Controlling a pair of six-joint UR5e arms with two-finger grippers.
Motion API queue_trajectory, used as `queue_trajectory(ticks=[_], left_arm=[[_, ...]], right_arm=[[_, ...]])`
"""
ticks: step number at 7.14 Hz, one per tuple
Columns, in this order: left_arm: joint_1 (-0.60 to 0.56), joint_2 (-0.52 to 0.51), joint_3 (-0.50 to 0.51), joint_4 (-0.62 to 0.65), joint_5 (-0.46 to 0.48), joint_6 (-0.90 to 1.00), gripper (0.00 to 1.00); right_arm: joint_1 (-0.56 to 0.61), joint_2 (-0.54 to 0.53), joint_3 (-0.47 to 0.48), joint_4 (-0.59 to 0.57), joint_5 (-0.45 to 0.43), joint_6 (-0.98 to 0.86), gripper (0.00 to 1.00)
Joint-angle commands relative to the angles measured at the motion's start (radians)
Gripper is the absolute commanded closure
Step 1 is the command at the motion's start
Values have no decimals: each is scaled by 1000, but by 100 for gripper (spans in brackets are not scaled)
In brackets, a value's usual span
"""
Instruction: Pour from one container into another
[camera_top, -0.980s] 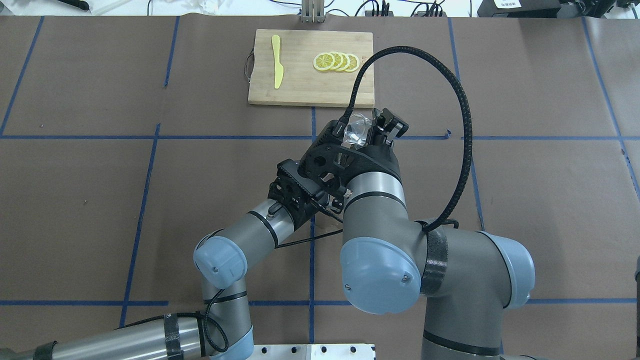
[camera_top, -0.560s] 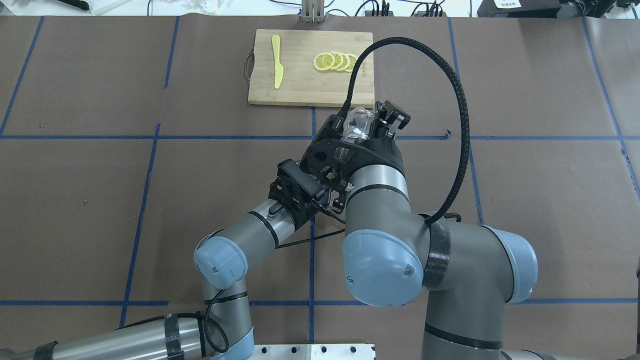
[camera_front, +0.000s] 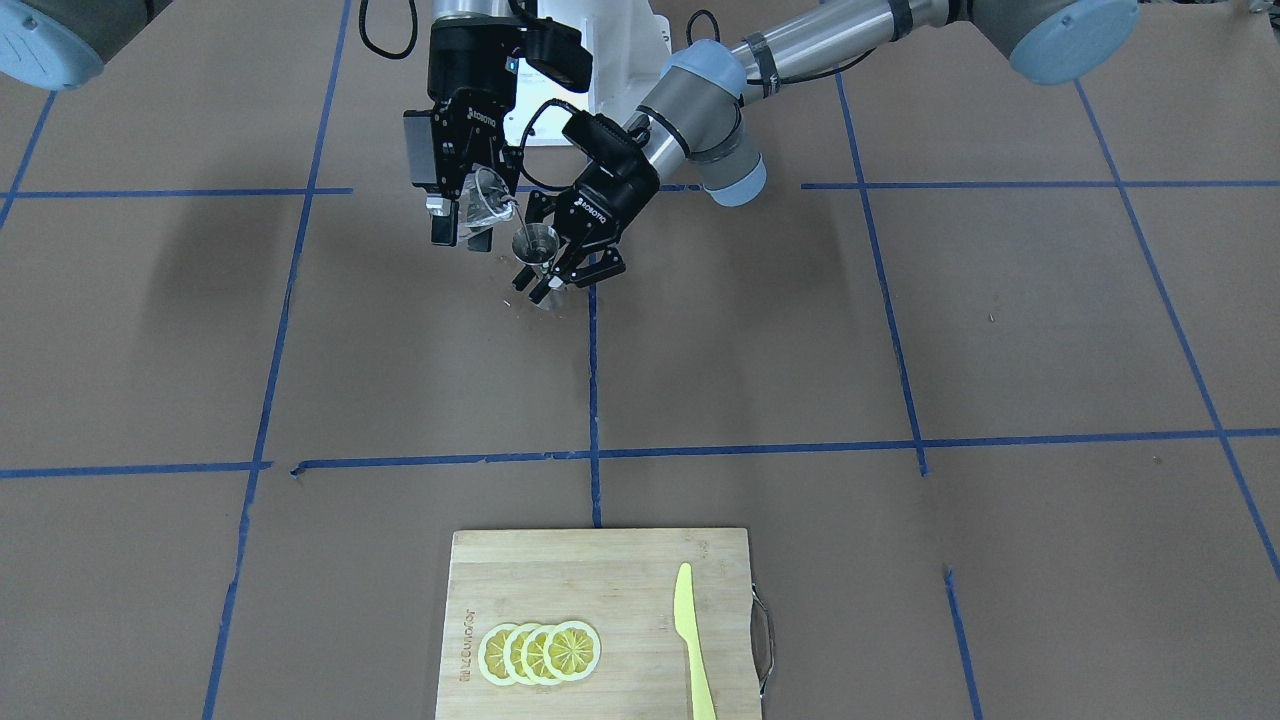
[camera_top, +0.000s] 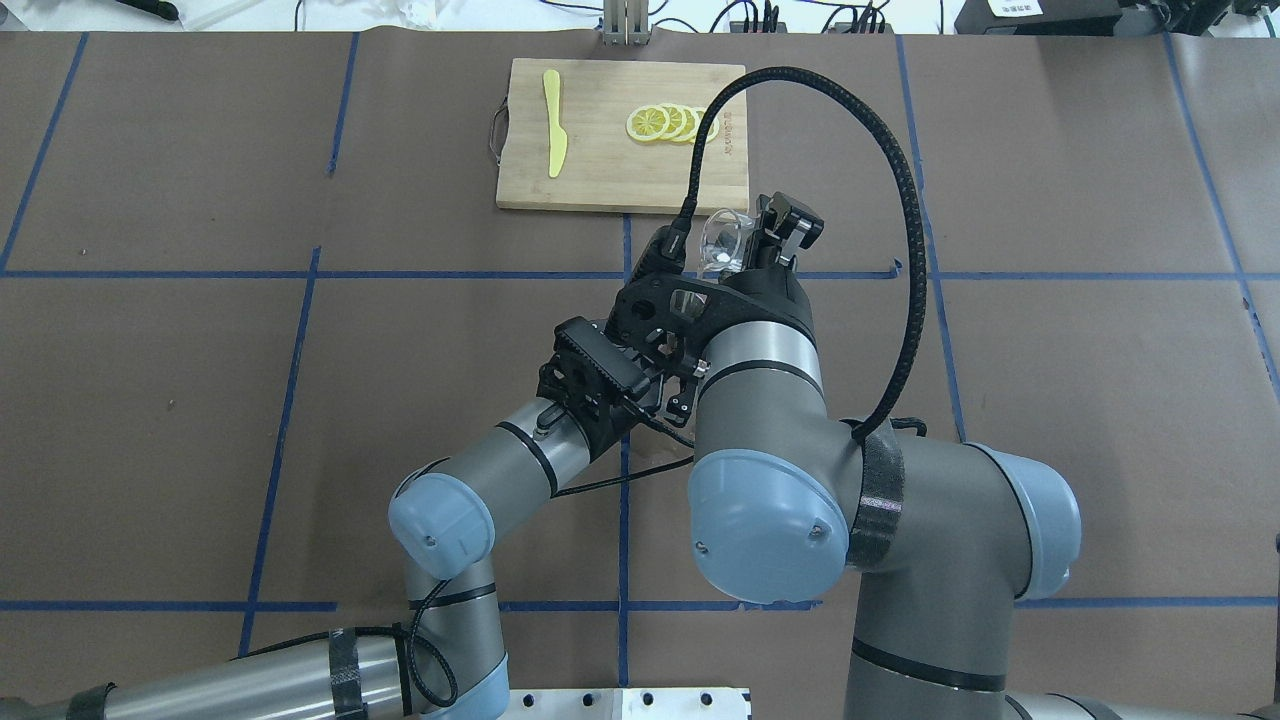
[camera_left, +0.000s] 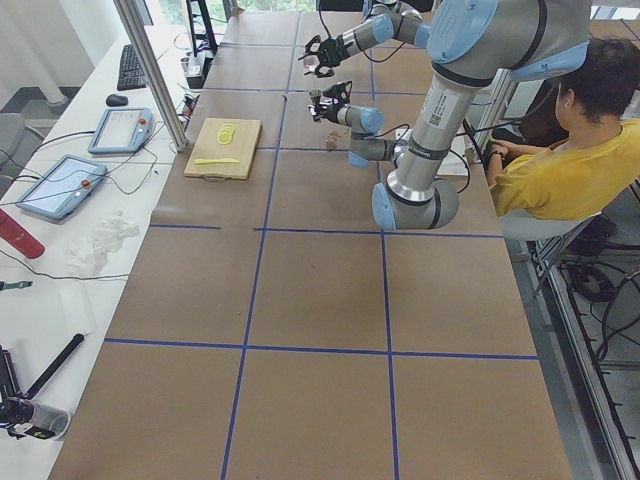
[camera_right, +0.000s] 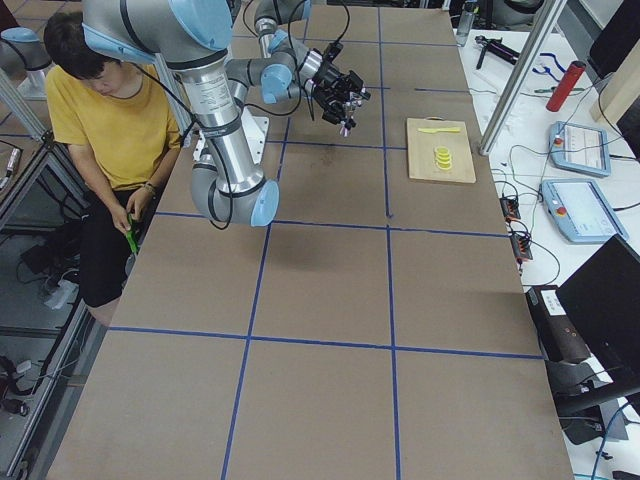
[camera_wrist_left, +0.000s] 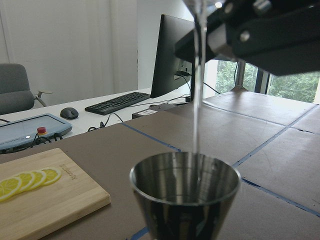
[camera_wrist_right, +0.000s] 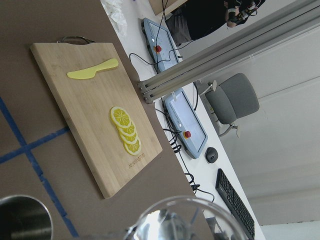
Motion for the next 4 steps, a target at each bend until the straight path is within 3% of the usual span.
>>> queue_trajectory(ticks=[1, 4], left_arm=[[-2, 0, -1, -3, 0, -1, 100], [-2, 0, -1, -12, 0, -1, 100]], right_arm=[[1, -1, -1, -11, 0, -37, 100], [1, 1, -2, -11, -2, -39, 100]])
